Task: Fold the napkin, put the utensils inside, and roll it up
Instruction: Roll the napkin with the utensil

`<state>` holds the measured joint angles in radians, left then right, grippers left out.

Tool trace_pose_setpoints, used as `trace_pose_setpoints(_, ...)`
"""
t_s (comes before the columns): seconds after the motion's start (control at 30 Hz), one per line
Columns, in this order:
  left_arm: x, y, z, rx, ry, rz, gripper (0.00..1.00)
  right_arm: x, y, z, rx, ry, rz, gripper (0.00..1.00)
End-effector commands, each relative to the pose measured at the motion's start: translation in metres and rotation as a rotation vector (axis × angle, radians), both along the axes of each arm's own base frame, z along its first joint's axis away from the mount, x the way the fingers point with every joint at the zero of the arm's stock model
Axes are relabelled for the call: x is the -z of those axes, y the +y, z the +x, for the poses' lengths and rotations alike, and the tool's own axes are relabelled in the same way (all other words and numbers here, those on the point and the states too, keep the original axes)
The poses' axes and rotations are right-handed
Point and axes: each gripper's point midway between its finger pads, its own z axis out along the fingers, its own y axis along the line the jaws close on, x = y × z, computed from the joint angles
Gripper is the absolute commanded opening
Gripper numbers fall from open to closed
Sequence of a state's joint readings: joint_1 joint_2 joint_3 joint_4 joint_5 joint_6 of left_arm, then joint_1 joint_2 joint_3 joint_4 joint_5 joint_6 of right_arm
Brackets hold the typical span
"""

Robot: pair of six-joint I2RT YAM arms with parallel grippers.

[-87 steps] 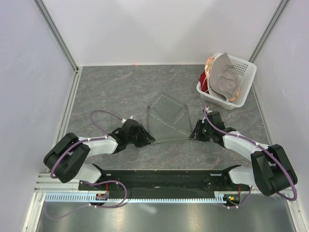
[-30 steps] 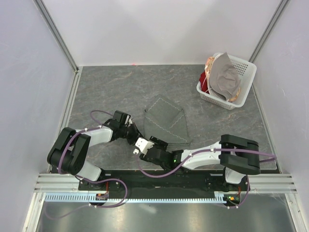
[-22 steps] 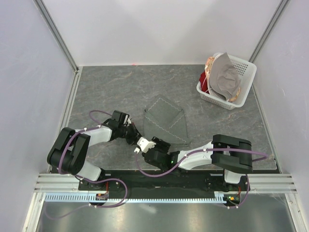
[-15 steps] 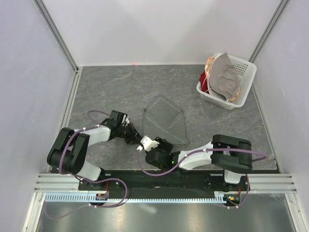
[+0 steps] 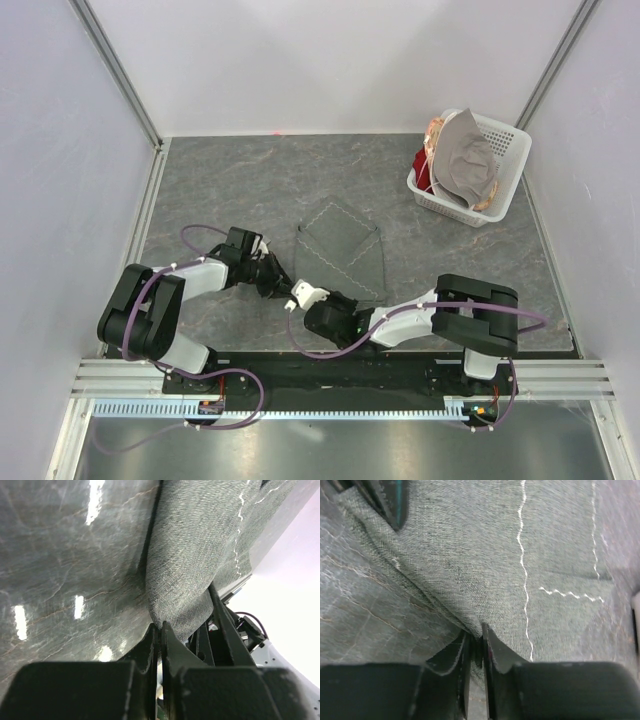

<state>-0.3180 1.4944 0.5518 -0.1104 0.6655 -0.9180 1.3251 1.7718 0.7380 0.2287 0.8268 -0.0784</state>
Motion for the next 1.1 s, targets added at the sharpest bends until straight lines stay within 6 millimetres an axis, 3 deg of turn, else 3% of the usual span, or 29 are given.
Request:
trace_pose_setpoints(0.0,-0.011,-0.001,0.01,0.07,-0.111,-0.008,0.2,0.008,0.007,0.002,-0.096,0.062,-0.029,0.15)
trace_pose_setpoints(0.1,-0.012,0.004,0.014,0.055,-0.15,0.024,0.47,0.015,0.012,-0.002,-0.165,0.138,-0.054,0.03)
trace_pose_setpoints(0.13,-0.013,0.005,0.016,0.049,-0.162,0.031,0.63,0.016,0.01,0.0,-0.161,0.163,-0.062,0.01)
trace_pose_setpoints(0.23,-0.015,0.014,0.023,0.011,-0.22,0.081,0.8,0.017,0.016,-0.005,-0.183,0.253,-0.046,0.0)
trace_pose_setpoints(0.47,0.0,0.052,0.029,-0.115,-0.325,0.278,0.85,0.017,0.026,-0.021,-0.234,0.47,-0.037,0.0)
trace_pose_setpoints(0.73,-0.012,0.088,0.034,-0.203,-0.553,0.421,0.86,-0.004,0.039,-0.034,-0.275,0.736,0.06,0.0)
trace_pose_setpoints(0.83,-0.015,0.085,0.029,-0.182,-0.635,0.386,0.86,-0.01,0.044,-0.038,-0.289,0.851,0.087,0.0)
trace_pose_setpoints(0.87,-0.029,0.081,0.034,-0.19,-0.706,0.353,0.86,-0.012,0.045,-0.039,-0.291,0.882,0.095,0.0)
trace_pose_setpoints(0.9,-0.03,0.081,0.033,-0.185,-0.719,0.345,0.87,-0.022,0.053,-0.038,-0.315,0.931,0.139,0.0)
trace_pose_setpoints(1.07,-0.045,0.074,0.03,-0.151,-0.844,0.299,0.87,-0.013,0.051,-0.04,-0.278,1.156,0.169,0.0)
